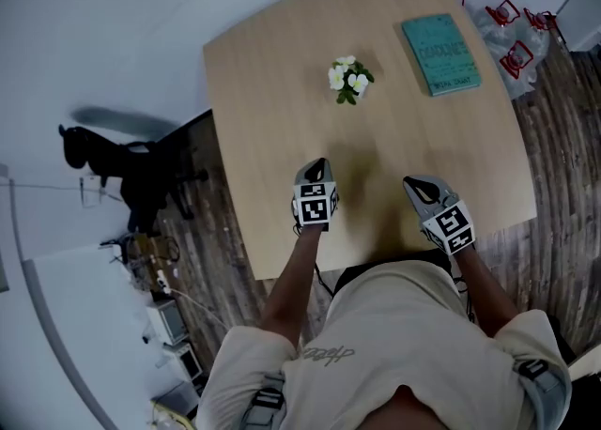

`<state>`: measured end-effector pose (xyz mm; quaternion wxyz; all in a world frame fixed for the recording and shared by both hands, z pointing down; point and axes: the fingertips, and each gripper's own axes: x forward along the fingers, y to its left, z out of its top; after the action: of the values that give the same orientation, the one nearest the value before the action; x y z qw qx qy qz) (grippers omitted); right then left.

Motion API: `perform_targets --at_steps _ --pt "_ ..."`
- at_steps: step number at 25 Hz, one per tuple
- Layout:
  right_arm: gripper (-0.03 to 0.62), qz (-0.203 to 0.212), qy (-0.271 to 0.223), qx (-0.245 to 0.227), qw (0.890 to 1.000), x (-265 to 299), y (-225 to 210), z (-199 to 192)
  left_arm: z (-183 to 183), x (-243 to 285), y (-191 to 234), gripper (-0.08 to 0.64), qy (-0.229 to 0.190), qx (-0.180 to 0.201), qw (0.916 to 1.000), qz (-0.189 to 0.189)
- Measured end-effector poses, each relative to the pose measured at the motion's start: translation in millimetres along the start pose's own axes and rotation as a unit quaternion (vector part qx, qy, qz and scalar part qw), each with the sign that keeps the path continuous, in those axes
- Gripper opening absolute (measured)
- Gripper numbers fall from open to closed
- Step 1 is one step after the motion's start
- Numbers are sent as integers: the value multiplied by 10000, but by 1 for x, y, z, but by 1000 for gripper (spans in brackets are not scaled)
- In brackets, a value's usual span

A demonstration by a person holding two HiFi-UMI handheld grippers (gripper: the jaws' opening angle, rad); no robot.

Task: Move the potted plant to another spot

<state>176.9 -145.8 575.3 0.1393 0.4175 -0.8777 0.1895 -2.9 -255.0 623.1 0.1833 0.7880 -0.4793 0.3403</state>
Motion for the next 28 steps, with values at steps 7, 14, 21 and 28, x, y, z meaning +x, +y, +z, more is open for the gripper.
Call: perform_targets --at_steps 7,14,21,28 --pt "3 -48 26 -182 9998 2 16 10 -15 -26 13 15 -167 -189 9997 33" --pt "3 -171 -3 -400 9991 3 23 31 -18 -59 12 15 -368 -209 9991 -50" --pt "3 -251 -222 -555 9979 -1 27 61 -5 -96 11 15 -763 -317 9965 -137" --pt "3 -230 -425 -1134 9924 -3 44 92 24 -135 17 15 -1349 -616 9889 -136"
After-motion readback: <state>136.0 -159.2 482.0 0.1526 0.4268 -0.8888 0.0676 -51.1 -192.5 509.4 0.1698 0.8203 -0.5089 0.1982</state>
